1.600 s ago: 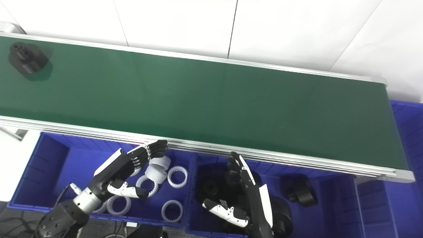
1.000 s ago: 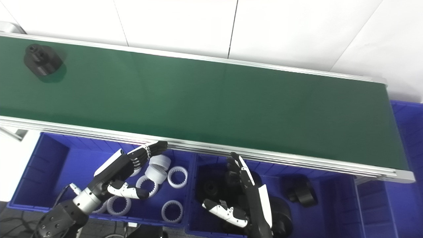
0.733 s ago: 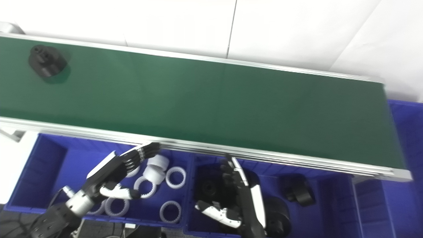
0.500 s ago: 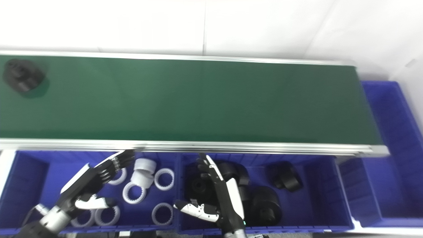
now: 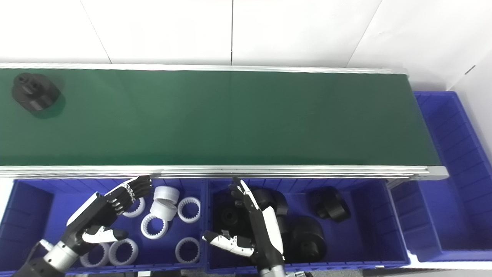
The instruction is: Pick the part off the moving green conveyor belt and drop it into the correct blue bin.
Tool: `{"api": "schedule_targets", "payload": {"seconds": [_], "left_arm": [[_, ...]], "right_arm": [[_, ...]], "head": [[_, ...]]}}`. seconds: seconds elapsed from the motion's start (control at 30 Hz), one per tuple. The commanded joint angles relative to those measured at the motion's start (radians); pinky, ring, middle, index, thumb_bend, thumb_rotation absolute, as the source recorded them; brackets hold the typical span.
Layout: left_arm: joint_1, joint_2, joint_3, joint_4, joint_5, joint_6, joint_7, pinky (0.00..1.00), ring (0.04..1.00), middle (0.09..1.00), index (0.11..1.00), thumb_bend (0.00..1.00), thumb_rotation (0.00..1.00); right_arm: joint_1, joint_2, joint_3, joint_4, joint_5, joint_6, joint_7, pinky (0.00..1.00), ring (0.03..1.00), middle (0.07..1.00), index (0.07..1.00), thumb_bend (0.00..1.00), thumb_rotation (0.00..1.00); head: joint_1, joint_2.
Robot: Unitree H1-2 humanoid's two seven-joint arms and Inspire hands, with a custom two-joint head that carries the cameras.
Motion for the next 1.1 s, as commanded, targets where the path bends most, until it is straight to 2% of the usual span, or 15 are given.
{"api": "schedule_targets", "payload": {"seconds": [0.0,0.03,0.07,0.1,0.13,0.27,0.33,0.37,0.47,0.5,0.67,0.73,0.9,1.0,1.07], "left_arm": [[-0.007,-0.017,0.017,-0.013,-0.014,-0.035,-0.039,0.92,0.917,0.908,0.88,0.83,0.45],[-0.006,-0.025,0.019,-0.014,-0.01,-0.035,-0.04,0.87,0.89,0.893,0.859,0.84,0.43],[-0.001,-0.03,0.012,-0.021,0.01,-0.035,-0.023,0.86,0.879,0.887,0.851,0.84,0.44],[0.003,-0.033,0.007,-0.027,0.026,-0.035,-0.011,0.85,0.876,0.885,0.848,0.85,0.44],[0.002,-0.036,0.001,-0.027,0.041,-0.035,0.001,0.84,0.87,0.881,0.843,0.85,0.44],[-0.003,-0.041,-0.019,-0.012,0.066,-0.035,0.03,0.8,0.849,0.866,0.823,0.87,0.48],[-0.003,-0.045,-0.028,-0.005,0.073,-0.035,0.049,0.78,0.833,0.853,0.808,0.87,0.48],[-0.004,-0.047,-0.029,-0.001,0.069,-0.035,0.049,0.77,0.823,0.847,0.802,0.87,0.47],[-0.009,-0.048,-0.036,0.018,0.058,-0.035,0.047,0.76,0.815,0.843,0.796,0.87,0.45],[-0.009,-0.049,-0.038,0.021,0.06,-0.035,0.052,0.75,0.81,0.84,0.791,0.87,0.45],[-0.015,-0.052,-0.04,0.036,0.06,-0.035,0.057,0.74,0.798,0.831,0.782,0.87,0.44],[-0.016,-0.05,-0.045,0.036,0.068,-0.035,0.066,0.74,0.796,0.829,0.78,0.87,0.45],[-0.018,-0.051,-0.053,0.038,0.071,-0.035,0.081,0.73,0.792,0.827,0.779,0.86,0.45],[-0.017,-0.054,-0.067,0.042,0.073,-0.035,0.095,0.73,0.79,0.824,0.776,0.86,0.45],[-0.016,-0.055,-0.079,0.042,0.083,-0.035,0.117,0.73,0.79,0.819,0.773,0.87,0.44]], "right_arm": [[0.008,-0.011,0.007,0.008,0.02,-0.075,-0.014,0.75,0.831,0.864,0.932,0.81,0.46],[0.007,-0.018,0.005,0.015,0.031,-0.085,-0.012,0.76,0.837,0.869,0.937,0.81,0.45],[0.005,-0.028,0.007,0.022,0.052,-0.092,-0.008,0.76,0.846,0.875,0.942,0.8,0.44],[0.003,-0.035,0.009,0.027,0.067,-0.096,-0.005,0.77,0.849,0.877,0.943,0.8,0.44],[-0.001,-0.046,0.015,0.033,0.075,-0.098,-0.012,0.77,0.856,0.881,0.946,0.8,0.44],[-0.016,-0.079,0.034,0.056,0.095,-0.099,-0.039,0.79,0.861,0.88,0.959,0.8,0.46],[-0.022,-0.09,0.042,0.068,0.108,-0.099,-0.051,0.8,0.869,0.884,0.961,0.81,0.46],[-0.024,-0.093,0.046,0.074,0.108,-0.099,-0.06,0.76,0.863,0.882,0.961,0.81,0.46],[-0.04,-0.111,0.067,0.095,0.113,-0.099,-0.09,0.74,0.854,0.875,0.965,0.81,0.46],[-0.042,-0.114,0.072,0.098,0.121,-0.099,-0.092,0.74,0.857,0.875,0.966,0.81,0.46],[-0.048,-0.123,0.086,0.105,0.132,-0.098,-0.102,0.6,0.864,0.888,0.968,0.81,0.45],[-0.05,-0.126,0.089,0.108,0.136,-0.098,-0.108,0.7,0.874,0.893,0.973,0.8,0.45],[-0.053,-0.133,0.093,0.108,0.152,-0.099,-0.116,0.54,0.816,0.901,0.969,0.81,0.43],[-0.058,-0.146,0.101,0.106,0.162,-0.099,-0.128,0.57,0.813,0.894,0.967,0.8,0.42],[-0.062,-0.156,0.108,0.109,0.167,-0.099,-0.139,0.68,0.806,0.89,0.971,0.79,0.41]], "head": [[0.094,-0.031],[0.116,-0.038],[0.182,-0.067],[0.182,-0.067],[0.241,-0.094],[0.319,-0.143],[0.342,-0.171],[0.342,-0.171],[0.362,-0.201],[0.362,-0.201],[0.382,-0.216],[0.39,-0.218],[0.423,-0.222],[0.49,-0.232],[0.51,-0.239]]}}
